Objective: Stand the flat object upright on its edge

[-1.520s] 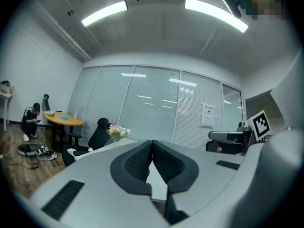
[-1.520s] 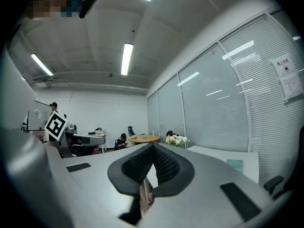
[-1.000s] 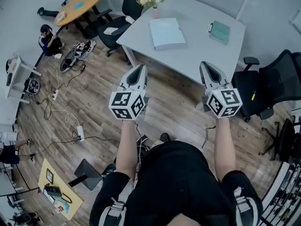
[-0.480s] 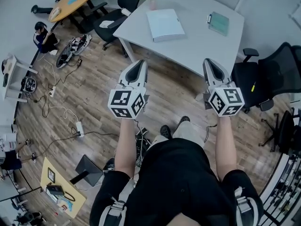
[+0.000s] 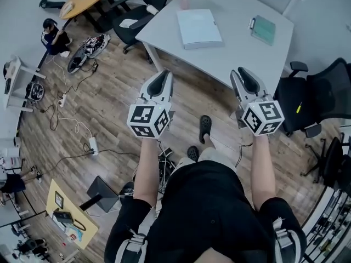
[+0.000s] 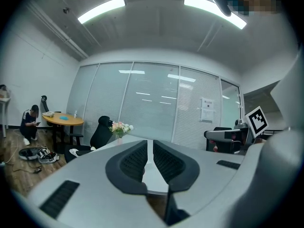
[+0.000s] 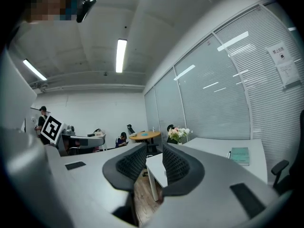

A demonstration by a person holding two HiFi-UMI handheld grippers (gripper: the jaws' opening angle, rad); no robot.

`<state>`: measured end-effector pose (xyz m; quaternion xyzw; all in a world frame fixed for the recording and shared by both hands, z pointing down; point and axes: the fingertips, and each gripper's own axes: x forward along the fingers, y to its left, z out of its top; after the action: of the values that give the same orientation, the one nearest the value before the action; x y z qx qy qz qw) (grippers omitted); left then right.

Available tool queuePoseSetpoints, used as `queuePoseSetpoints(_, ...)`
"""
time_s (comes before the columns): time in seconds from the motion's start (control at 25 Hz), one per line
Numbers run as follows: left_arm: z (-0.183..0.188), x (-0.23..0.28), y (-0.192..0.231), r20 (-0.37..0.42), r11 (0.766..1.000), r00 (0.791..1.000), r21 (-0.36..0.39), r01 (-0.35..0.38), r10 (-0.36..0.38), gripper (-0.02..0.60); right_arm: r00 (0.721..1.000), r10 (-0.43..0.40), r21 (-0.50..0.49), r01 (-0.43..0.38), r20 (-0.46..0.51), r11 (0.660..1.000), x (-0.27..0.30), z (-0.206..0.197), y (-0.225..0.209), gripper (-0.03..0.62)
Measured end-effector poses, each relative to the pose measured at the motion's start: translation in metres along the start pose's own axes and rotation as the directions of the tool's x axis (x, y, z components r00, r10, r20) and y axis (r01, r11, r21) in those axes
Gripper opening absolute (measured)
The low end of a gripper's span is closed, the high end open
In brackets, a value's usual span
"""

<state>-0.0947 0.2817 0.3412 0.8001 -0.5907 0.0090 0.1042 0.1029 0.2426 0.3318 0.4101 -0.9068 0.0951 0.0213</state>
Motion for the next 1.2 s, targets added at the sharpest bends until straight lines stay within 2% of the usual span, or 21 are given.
queuePoseSetpoints(0.08, 0.005, 0.011, 0.010, 0.002, 1.000, 1.000, 0.001, -0.007, 0.007, 0.036, 1.000, 0.015, -0.008, -0.016, -0.003, 1.000, 0.017, 0.004, -0.004, 0.124)
queuePoseSetpoints(0.2, 0.014, 0.033, 0.022, 0.001, 1.000, 1.000, 0.011, -0.015, 0.015, 0.100, 0.999, 0.034, -0.006, -0.034, 0.001, 0.999, 0.044, 0.011, -0.018, 0.151)
queuePoseSetpoints(0.44, 0.034, 0.085, 0.051, -0.001, 0.999, 0.999, 0.025, -0.044, 0.044, 0.119, 0.998, 0.068, -0.003, -0.068, 0.012, 0.998, 0.103, 0.032, -0.048, 0.234)
queuePoseSetpoints(0.72, 0.063, 0.138, 0.070, 0.022, 0.996, 0.997, 0.054, -0.075, 0.074, 0.155, 0.995, 0.097, -0.026, -0.096, 0.015, 0.995, 0.152, 0.055, -0.083, 0.279)
queuePoseSetpoints(1.0, 0.070, 0.201, 0.077, 0.005, 0.994, 0.996, 0.072, -0.088, 0.088, 0.179, 0.994, 0.110, -0.024, -0.110, 0.015, 0.994, 0.196, 0.068, -0.137, 0.318)
queuePoseSetpoints(1.2, 0.069, 0.238, 0.077, -0.002, 0.991, 0.994, 0.081, -0.109, 0.110, 0.190, 0.993, 0.122, -0.013, -0.122, 0.006, 0.992, 0.216, 0.063, -0.173, 0.328)
